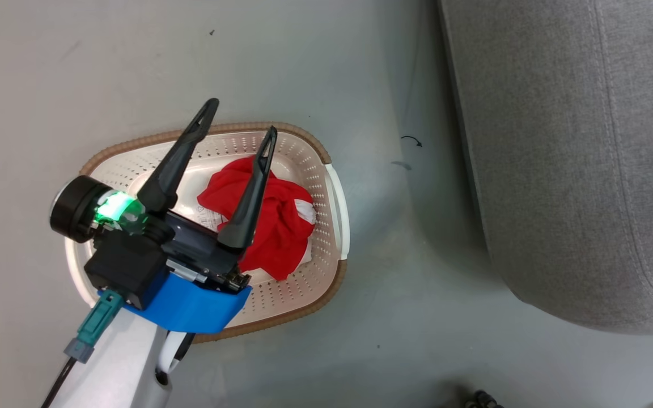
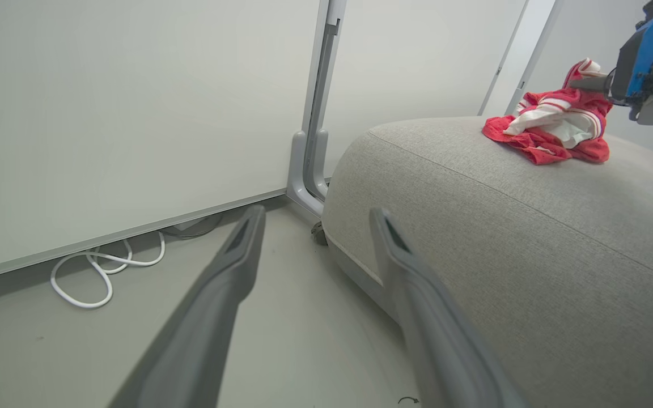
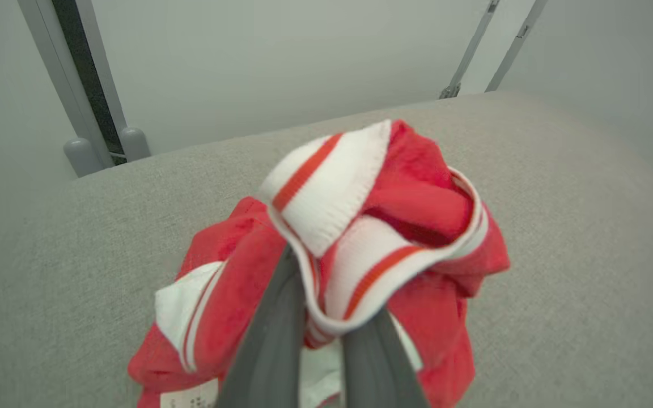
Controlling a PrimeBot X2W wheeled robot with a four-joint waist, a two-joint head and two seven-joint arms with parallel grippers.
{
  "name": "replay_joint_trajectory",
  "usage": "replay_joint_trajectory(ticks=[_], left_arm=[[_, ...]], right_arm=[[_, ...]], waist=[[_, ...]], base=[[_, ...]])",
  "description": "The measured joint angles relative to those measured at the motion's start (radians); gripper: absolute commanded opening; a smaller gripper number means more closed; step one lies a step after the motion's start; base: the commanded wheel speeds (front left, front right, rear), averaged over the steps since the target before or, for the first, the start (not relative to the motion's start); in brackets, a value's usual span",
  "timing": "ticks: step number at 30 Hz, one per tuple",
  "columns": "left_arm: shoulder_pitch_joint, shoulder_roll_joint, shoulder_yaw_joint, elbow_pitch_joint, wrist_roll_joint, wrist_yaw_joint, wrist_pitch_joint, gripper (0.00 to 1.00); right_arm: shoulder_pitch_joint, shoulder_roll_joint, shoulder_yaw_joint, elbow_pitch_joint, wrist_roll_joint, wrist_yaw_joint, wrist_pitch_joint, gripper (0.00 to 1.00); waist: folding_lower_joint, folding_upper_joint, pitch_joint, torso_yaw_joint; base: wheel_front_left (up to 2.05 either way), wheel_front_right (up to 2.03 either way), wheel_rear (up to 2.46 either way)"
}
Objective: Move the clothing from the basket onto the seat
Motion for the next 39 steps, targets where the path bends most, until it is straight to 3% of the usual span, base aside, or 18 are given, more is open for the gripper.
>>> replay_joint_trajectory(ticks=[2, 3, 4, 15, 21, 33, 39], left_arm=[[-0.001, -0.001, -0.004, 0.007, -0.001, 0.0, 0.0, 1.0], [-0.001, -0.003, -0.004, 0.009, -0.002, 0.0, 0.0, 1.0], [-0.001, -0.005, -0.005, 0.012, -0.003, 0.0, 0.0, 1.0], [0.01, -0.043, 0.013, 0.067, -0.021, 0.0, 0.0, 1.0], [0.045, -0.087, 0.034, 0.101, -0.028, 0.0, 0.0, 1.0], [0.202, -0.165, 0.179, 0.18, -0.04, 0.0, 0.0, 1.0], [0.259, -0.189, 0.229, 0.233, -0.037, 0.0, 0.0, 1.0]], right_arm=[[0.024, 0.001, 0.009, 0.032, -0.031, 0.0, -0.005, 0.48], [0.035, 0.001, 0.011, 0.047, -0.042, 0.0, -0.006, 0.97], [0.045, 0.002, 0.012, 0.058, -0.049, 0.0, -0.014, 1.0], [0.116, -0.013, 0.06, 0.107, -0.056, 0.0, -0.079, 1.0], [0.221, -0.004, 0.131, 0.057, -0.062, 0.0, -0.131, 1.0], [0.553, 0.188, 0.302, -0.176, -0.041, 0.0, -0.217, 1.0], [0.713, 0.229, 0.444, -0.277, -0.004, 0.0, -0.242, 1.0]], waist=[[-0.0001, 0.0, -0.005, 0.005], [-0.0001, 0.0, -0.009, 0.007], [-0.0001, 0.0, -0.013, 0.01], [-0.0002, -0.0001, -0.105, 0.036], [-0.0003, 0.0, -0.2, 0.053], [-0.0006, 0.0, -0.426, 0.07], [-0.0006, 0.0, -0.524, 0.089]], base=[[0.0, 0.0, 0.0], [0.0, 0.0, 0.0], [0.0, 0.0, 0.0], [0.0, 0.0, 0.0], [0.0, 0.0, 0.0], [0.0, 0.0, 0.0], [0.0, 0.0, 0.0]])
